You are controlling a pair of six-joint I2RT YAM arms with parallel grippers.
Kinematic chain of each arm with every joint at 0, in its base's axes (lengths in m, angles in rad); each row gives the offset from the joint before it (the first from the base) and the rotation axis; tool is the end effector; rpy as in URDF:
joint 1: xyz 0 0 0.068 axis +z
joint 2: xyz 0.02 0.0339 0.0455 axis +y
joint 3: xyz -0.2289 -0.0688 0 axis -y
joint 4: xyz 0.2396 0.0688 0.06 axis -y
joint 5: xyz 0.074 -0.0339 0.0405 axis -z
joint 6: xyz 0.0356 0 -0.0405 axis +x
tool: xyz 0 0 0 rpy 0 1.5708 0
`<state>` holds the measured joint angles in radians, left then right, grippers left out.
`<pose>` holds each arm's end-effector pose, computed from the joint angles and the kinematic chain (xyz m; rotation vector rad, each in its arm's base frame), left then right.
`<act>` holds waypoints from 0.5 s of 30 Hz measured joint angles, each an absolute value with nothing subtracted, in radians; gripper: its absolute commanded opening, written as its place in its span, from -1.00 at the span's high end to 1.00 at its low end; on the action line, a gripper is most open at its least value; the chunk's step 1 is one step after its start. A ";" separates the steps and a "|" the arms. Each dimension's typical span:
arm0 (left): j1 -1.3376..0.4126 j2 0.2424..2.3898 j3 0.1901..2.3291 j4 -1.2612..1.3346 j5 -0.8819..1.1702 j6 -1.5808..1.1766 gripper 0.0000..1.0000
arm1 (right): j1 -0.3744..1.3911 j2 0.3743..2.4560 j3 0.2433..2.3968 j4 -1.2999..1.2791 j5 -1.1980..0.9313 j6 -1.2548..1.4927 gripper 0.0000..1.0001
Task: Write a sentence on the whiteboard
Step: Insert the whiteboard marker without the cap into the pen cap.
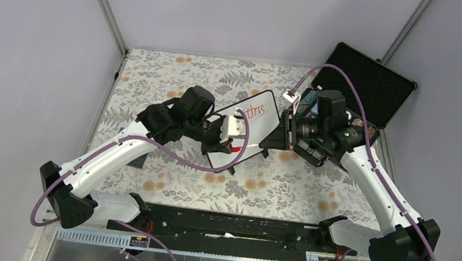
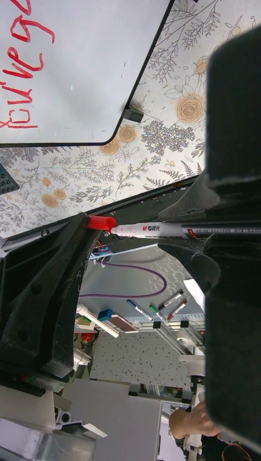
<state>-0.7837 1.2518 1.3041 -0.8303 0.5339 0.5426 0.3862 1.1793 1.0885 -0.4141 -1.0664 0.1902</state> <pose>0.1706 -0.1956 0.3298 1.6343 1.6615 -0.7452 0.2259 0.1255 0.3190 -0.8770 1.8971 1.4479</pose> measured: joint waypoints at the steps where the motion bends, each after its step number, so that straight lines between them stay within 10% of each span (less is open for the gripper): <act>1: -0.781 1.250 1.301 -0.830 0.535 0.542 1.00 | 0.386 1.179 1.089 -0.414 -1.066 0.190 1.00; 15: -0.749 1.232 1.297 -0.831 0.573 0.515 1.00 | 0.386 1.178 1.089 -0.414 -1.065 0.189 1.00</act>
